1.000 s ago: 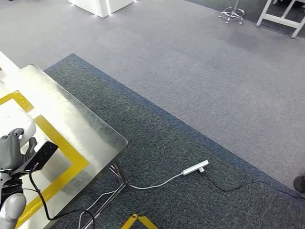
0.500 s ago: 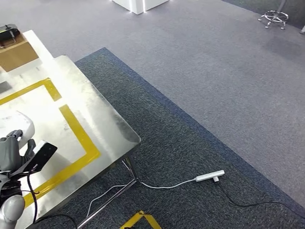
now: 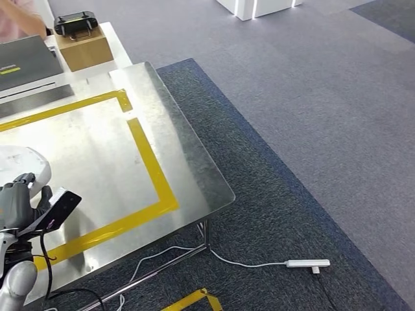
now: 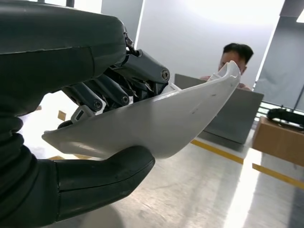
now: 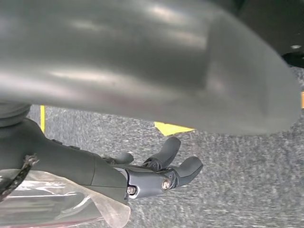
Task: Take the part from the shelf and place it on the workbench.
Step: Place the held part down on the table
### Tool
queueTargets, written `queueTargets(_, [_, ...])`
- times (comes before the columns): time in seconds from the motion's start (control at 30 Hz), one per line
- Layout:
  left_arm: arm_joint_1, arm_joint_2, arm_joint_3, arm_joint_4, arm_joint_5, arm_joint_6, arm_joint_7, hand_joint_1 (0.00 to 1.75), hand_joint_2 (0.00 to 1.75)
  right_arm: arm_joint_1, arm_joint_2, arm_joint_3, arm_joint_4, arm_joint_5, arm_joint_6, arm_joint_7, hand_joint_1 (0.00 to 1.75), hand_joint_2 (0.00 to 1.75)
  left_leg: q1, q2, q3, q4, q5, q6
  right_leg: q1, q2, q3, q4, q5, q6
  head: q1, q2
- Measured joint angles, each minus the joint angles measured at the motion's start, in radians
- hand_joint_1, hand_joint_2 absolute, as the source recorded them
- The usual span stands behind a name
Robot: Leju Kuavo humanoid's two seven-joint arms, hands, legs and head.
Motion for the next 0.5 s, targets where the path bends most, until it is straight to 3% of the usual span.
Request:
queueTargets(0.03, [0.000,0.000,0.000,0.000,0.000,0.000,0.000,1.75,1.75,-0.001,0.000,0.000,0.000,0.000,0.000,0.000,0.00,0.00,0.001,-0.013,0.002,0.000,-0.001,-0.002,-0.002,0.019,0.030,-0.076,0.042,-0.002,0.000,0.000])
queueTargets(0.1, [-0.002,0.000,0.000,0.000,-0.002,-0.001,0.000,1.75,1.75,-0.002,0.000,0.000,0.000,0.001,0.000,0.000,0.00,0.00,0.001,-0.039,-0.001,0.004,-0.003,-0.012,-0.009,0.061,0.085,-0.195,0.084,-0.007,0.000,0.000])
queueTargets(0.13, [-0.002,0.001,-0.001,0.000,-0.002,-0.002,0.000,1.75,1.75,-0.002,0.000,0.000,0.000,0.002,0.000,0.000,0.00,0.00,0.002,-0.051,-0.004,0.005,-0.002,-0.018,-0.009,0.073,0.097,-0.217,0.086,-0.011,0.000,0.000])
queueTargets(0.2, [0.001,0.002,-0.001,0.000,-0.004,-0.004,0.001,1.75,1.75,-0.002,0.000,0.000,0.000,0.002,0.001,0.000,0.00,0.00,0.005,-0.071,-0.011,0.004,0.001,-0.030,-0.008,0.059,0.106,-0.223,0.083,-0.019,0.000,0.000])
queueTargets(0.23, [0.002,0.003,-0.001,0.000,-0.005,-0.005,0.001,1.75,1.75,-0.002,0.000,0.000,0.000,0.002,0.000,0.000,0.00,0.00,0.005,-0.063,-0.013,0.008,-0.003,-0.035,-0.009,0.047,0.109,-0.225,0.084,-0.024,0.000,0.000])
queueTargets(0.3, [0.001,0.005,-0.001,0.000,-0.006,-0.008,0.003,1.75,1.75,-0.003,0.000,0.000,0.000,0.002,0.000,0.000,0.00,0.00,0.003,-0.010,-0.037,0.063,-0.038,-0.045,-0.010,0.022,0.114,-0.231,0.084,-0.036,-0.004,0.000])
queueTargets(0.33, [0.000,0.006,-0.002,0.000,-0.006,-0.008,0.004,1.75,1.75,-0.003,0.000,0.000,0.000,0.002,0.000,0.000,0.00,0.00,0.003,0.023,-0.064,0.122,-0.070,-0.050,-0.009,0.009,0.116,-0.232,0.083,-0.041,-0.006,0.000])
queueTargets(0.4, [0.000,0.006,-0.002,0.000,-0.006,-0.010,0.005,1.75,1.75,0.000,0.000,0.000,0.000,0.002,0.001,0.000,0.00,0.00,0.006,0.048,-0.128,0.255,-0.124,-0.056,-0.007,-0.019,0.117,-0.232,0.079,-0.046,-0.007,0.000])
queueTargets(0.43, [0.002,0.006,-0.003,0.000,-0.006,-0.011,0.005,1.75,1.75,0.000,0.000,0.000,0.000,0.002,0.001,0.000,0.00,0.00,0.007,0.051,-0.146,0.291,-0.128,-0.057,-0.006,-0.033,0.119,-0.232,0.077,-0.047,-0.007,0.000])
queueTargets(0.47, [0.003,0.006,-0.003,0.000,-0.006,-0.011,0.006,1.75,1.75,0.000,0.000,0.000,0.000,0.002,0.001,0.000,0.00,0.00,0.008,0.053,-0.144,0.287,-0.112,-0.058,-0.006,-0.046,0.121,-0.231,0.074,-0.047,-0.007,0.000])
queueTargets(0.5, [0.003,0.006,-0.003,0.000,-0.006,-0.012,0.006,1.75,1.75,0.000,0.000,0.000,0.000,0.002,0.001,0.000,0.00,0.00,0.008,0.059,-0.122,0.242,-0.080,-0.057,-0.006,-0.059,0.125,-0.231,0.071,-0.045,-0.008,0.000])
